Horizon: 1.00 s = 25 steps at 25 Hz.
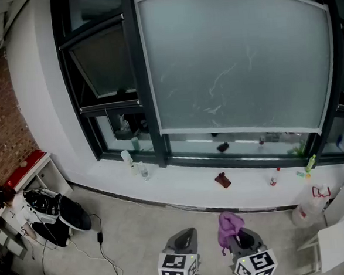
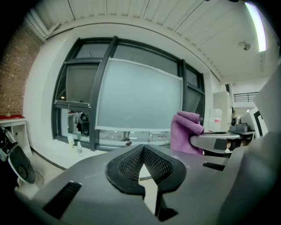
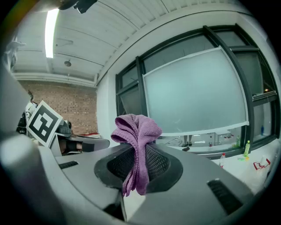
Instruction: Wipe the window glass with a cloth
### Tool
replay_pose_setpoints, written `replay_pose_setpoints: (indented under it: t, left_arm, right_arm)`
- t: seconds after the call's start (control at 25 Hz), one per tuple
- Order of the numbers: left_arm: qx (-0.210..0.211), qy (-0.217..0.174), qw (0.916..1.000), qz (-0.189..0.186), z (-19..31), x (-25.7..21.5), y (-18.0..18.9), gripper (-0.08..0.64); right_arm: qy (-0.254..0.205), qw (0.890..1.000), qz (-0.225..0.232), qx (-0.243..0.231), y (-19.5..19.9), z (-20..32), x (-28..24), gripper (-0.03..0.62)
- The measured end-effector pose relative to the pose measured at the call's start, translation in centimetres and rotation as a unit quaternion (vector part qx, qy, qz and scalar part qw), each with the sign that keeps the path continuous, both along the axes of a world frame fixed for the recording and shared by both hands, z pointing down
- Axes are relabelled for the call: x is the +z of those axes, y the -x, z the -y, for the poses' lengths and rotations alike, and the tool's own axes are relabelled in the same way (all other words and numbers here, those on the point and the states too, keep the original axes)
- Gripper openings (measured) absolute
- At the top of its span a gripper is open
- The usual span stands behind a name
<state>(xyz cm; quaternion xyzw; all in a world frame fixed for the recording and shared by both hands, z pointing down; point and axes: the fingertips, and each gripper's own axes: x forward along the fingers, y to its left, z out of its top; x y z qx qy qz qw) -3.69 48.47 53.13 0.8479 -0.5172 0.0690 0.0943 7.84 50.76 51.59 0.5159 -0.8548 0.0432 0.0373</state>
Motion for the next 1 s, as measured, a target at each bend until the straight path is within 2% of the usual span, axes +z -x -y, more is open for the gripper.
replay_pose_setpoints:
  t: [0.44, 0.76, 1.0]
  left_arm:
    - [0.004, -0.003, 1.0000, -0.007, -3.5, 0.3, -1.9, 0.005]
    - [0.005, 0.003, 1.0000, -0.003, -3.8, 0.7, -3.4, 0.005]
    - [-0.001, 0.002, 1.0000, 0.002, -2.4, 0.4, -4.1, 0.005]
  right_arm:
    - [-0.007, 1.000, 0.005, -0.001, -1.7, -3.4, -0.5, 0.058]
    - [-0.018, 1.000, 0.005, -0.005, -3.2, -3.8, -0.8, 0.058]
    - [-0.016, 1.000, 0.006, -0.013, -3.9, -2.1, -0.9, 0.058]
